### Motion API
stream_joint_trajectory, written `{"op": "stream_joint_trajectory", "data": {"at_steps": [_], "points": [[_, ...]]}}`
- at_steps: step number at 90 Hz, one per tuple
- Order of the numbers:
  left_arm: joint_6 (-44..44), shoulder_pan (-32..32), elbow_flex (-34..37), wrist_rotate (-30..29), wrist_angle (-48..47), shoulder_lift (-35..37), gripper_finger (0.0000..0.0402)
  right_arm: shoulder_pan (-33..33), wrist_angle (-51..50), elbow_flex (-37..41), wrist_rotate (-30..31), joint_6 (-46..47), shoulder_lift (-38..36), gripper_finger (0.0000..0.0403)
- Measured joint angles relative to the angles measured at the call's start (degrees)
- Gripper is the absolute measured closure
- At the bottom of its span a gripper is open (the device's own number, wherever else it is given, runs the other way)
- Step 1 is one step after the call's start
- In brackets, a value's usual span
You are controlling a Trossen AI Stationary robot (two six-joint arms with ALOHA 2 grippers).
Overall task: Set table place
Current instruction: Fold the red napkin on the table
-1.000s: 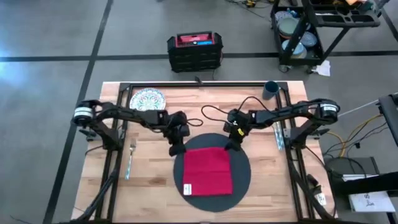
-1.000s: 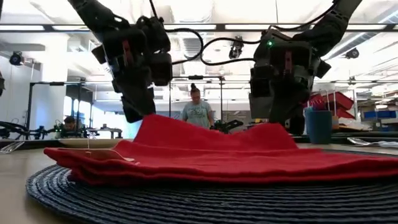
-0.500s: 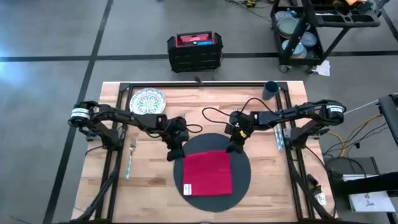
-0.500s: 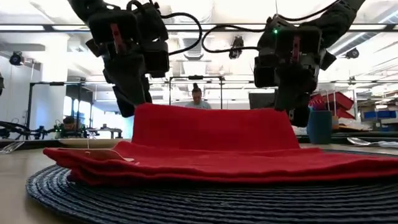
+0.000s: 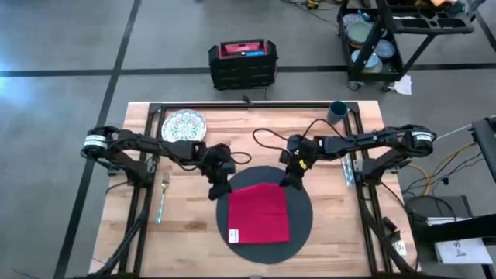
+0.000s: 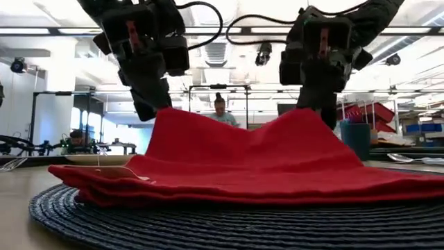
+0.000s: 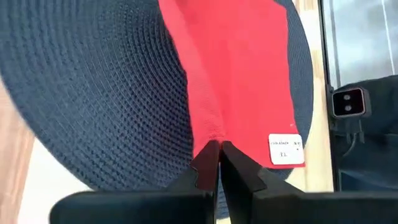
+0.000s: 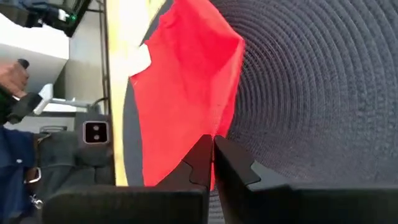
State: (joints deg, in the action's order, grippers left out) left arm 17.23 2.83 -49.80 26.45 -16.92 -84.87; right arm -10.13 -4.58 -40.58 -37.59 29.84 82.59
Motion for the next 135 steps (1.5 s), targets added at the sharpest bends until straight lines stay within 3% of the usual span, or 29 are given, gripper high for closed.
{"op": "stream_joint_trajectory", "data": {"at_steps": [74, 94, 135], "points": [[-0.80, 0.36, 0.00, -1.07, -2.08, 4.02, 0.0401, -0.39, -1.26, 0.02, 0.10, 0.20, -3.02, 0.0403], [-0.86, 0.96, -0.39, -1.09, -3.21, 6.26, 0.0401, -0.87, -5.02, -4.31, 0.11, -1.41, -3.87, 0.0403], [-9.86, 1.40, -19.99, -6.25, -25.16, 7.43, 0.0402, -2.56, -29.44, -21.97, 2.55, -13.22, -4.08, 0.0403]]}}
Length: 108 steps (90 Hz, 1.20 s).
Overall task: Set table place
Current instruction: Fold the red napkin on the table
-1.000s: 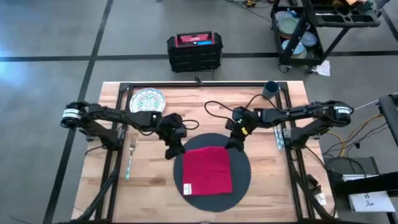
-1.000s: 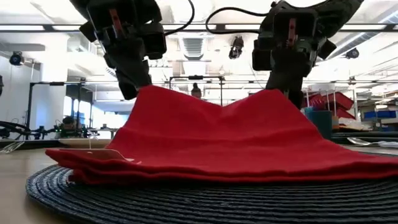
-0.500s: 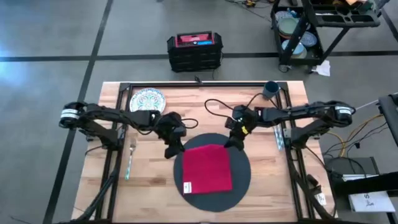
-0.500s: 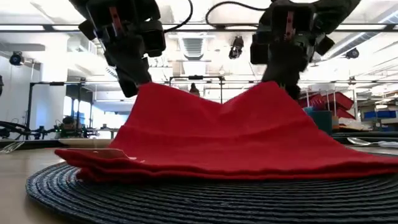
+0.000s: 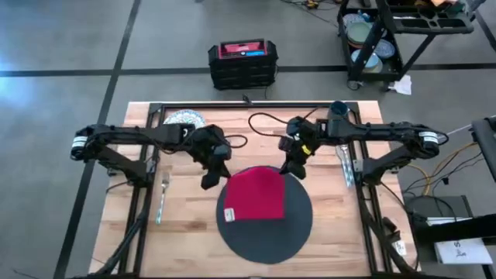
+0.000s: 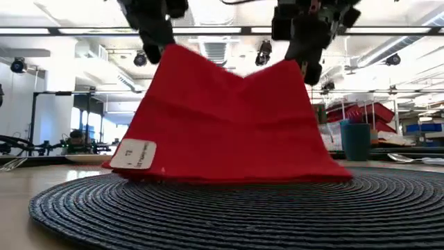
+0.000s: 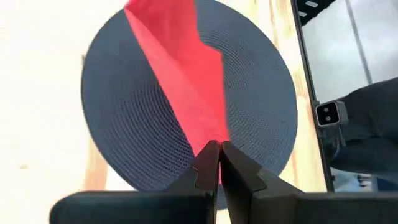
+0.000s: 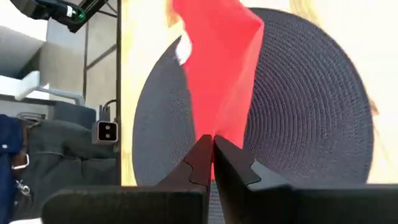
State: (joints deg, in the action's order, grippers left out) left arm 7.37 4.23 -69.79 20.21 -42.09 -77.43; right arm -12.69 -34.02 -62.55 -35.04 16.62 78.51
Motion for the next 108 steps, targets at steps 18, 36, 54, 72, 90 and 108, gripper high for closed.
{"op": "stream_joint_trajectory", "data": {"at_steps": [18, 36, 54, 72, 90, 108], "points": [[0.34, -1.93, -5.40, -1.89, -5.92, -0.08, 0.0402, 1.61, -7.59, -6.64, 2.35, -1.80, -0.18, 0.0403], [5.09, -9.47, -3.08, -1.91, -6.50, -0.10, 0.0401, 8.24, -7.09, -5.05, 3.77, 1.13, -0.50, 0.0403], [13.88, -18.52, 5.31, -1.70, 3.04, -0.26, 0.0401, 17.39, 5.49, 3.46, 4.24, 10.63, -0.08, 0.0403], [23.12, -23.45, 13.93, -2.42, 20.09, -1.58, 0.0401, 24.36, 23.50, 11.92, 6.03, 22.13, 3.25, 0.0403], [26.54, -25.87, 17.65, -2.78, 25.00, -4.15, 0.0401, 30.29, 31.71, 14.12, 6.60, 29.06, 7.65, 0.0403], [26.56, -27.08, 17.44, -2.15, 26.10, -4.65, 0.0401, 36.95, 34.56, 14.12, 5.44, 36.09, 8.17, 0.0403]]}}
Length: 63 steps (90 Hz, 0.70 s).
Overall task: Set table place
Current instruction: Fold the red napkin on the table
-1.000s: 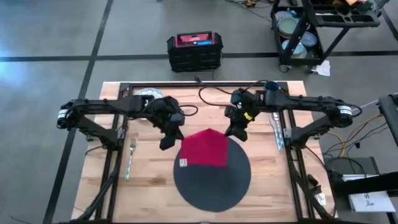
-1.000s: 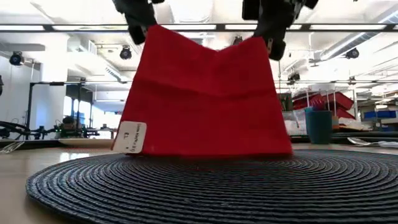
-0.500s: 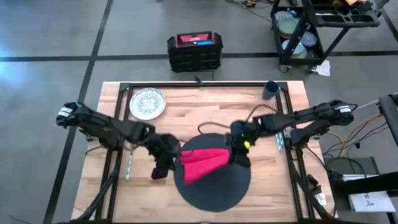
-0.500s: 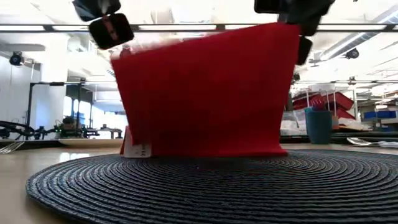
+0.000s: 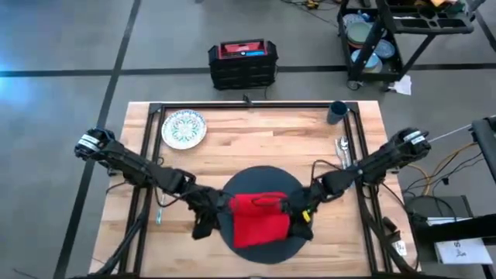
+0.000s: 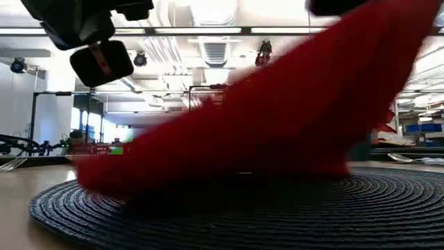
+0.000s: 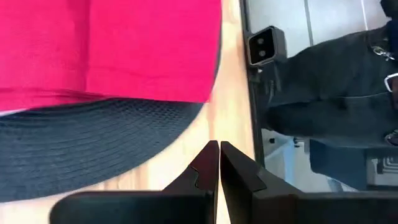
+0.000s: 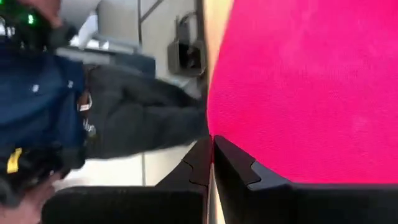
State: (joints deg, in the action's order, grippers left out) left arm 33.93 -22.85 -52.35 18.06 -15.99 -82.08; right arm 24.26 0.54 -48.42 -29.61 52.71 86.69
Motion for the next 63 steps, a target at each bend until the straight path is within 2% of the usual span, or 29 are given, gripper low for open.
{"op": "stream_joint_trajectory", "data": {"at_steps": [15, 41, 52, 63], "points": [[-1.90, 0.19, 0.00, -0.77, 0.75, -0.26, 0.0401, 2.37, -0.59, 0.06, -0.59, 1.63, 0.16, 0.0403], [-2.06, 0.93, 0.00, -2.75, 8.99, -5.55, 0.0398, -0.37, 3.37, 0.26, 0.13, -1.19, 6.54, 0.0403], [1.29, -0.83, -0.03, -3.25, 16.63, -7.79, 0.0381, -1.17, 6.58, 0.28, 1.35, -1.30, 7.98, 0.0403], [2.75, -4.76, -1.82, -8.06, 17.47, -10.14, 0.0376, -1.36, 7.85, 0.28, 2.94, -1.44, 8.07, 0.0403]]}}
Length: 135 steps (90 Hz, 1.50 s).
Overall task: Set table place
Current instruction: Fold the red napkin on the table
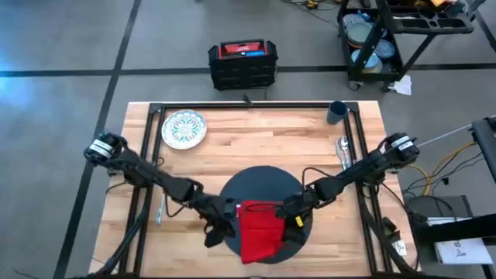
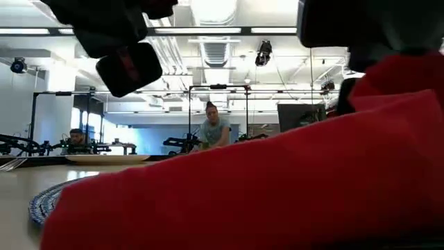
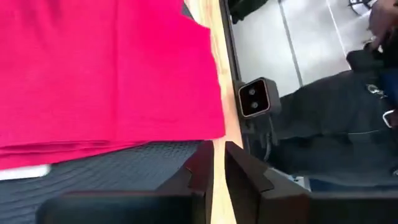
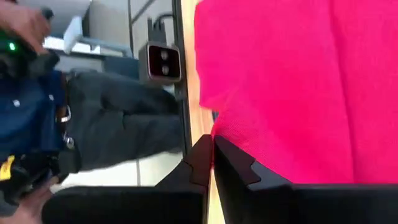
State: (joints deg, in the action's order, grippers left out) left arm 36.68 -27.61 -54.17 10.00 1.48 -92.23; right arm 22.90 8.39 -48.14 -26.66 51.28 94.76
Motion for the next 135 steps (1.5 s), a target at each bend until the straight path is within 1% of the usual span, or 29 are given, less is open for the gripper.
{"op": "stream_joint_trajectory", "data": {"at_steps": [7, 16, 28, 36, 44, 49, 57, 66, 78, 92, 105, 115, 124, 129, 135], "points": [[0.47, -2.87, -2.42, -3.47, 0.06, -2.55, 0.0381, 0.08, -0.09, 0.02, 0.71, -0.17, 0.00, 0.0403], [1.49, -5.88, -7.06, -7.66, 0.06, -7.51, 0.0389, 0.12, 0.08, 0.02, 1.26, -0.18, 0.00, 0.0403], [1.62, -7.50, -14.17, -10.86, -0.94, -14.06, 0.0390, 0.64, 0.04, 0.02, 2.03, -0.41, -0.13, 0.0403], [2.05, -7.48, -18.83, -12.25, -5.04, -17.25, 0.0382, 1.13, 0.05, 0.06, 2.57, -1.41, -0.15, 0.0403], [3.48, -7.65, -23.53, -14.69, -13.17, -20.20, 0.0372, 1.88, 0.13, 0.38, 3.30, -2.32, -0.16, 0.0403], [5.07, -7.79, -26.12, -15.18, -17.08, -22.47, 0.0366, 2.67, 0.10, 0.85, 4.10, -2.57, -0.17, 0.0403], [5.43, -8.10, -29.50, -15.32, -19.87, -25.70, 0.0354, 3.48, 0.11, 1.56, 4.91, -2.87, -0.17, 0.0403], [5.82, -8.24, -33.00, -15.38, -21.85, -27.61, 0.0334, 3.98, 0.95, 2.32, 6.48, -2.87, -0.17, 0.0403], [6.21, -8.33, -34.30, -15.69, -21.04, -28.45, 0.0299, 4.10, 1.46, 2.69, 7.20, -3.07, -0.17, 0.0403], [10.56, -8.65, -34.32, -18.15, -22.28, -28.44, 0.0254, 4.09, 1.79, 2.78, 7.32, -4.06, -0.17, 0.0403], [12.28, -9.23, -34.26, -18.22, -22.32, -29.65, 0.0234, 4.10, 1.82, 2.78, 7.44, -4.68, -0.17, 0.0403], [12.51, -9.82, -34.25, -18.47, -22.12, -30.14, 0.0235, 4.10, 2.07, 3.01, 7.78, -4.75, -0.17, 0.0403], [12.61, -10.12, -34.22, -20.28, -22.62, -30.44, 0.0247, 4.10, 2.63, 3.15, 7.80, -4.75, -0.17, 0.0403], [12.83, -10.12, -34.19, -21.82, -23.32, -30.49, 0.0264, 4.10, 2.69, 3.17, 7.83, -4.75, -0.17, 0.0403], [12.94, -10.10, -34.19, -22.73, -24.01, -30.49, 0.0302, 4.08, 2.74, 3.19, 7.83, -4.75, -0.17, 0.0403]]}}
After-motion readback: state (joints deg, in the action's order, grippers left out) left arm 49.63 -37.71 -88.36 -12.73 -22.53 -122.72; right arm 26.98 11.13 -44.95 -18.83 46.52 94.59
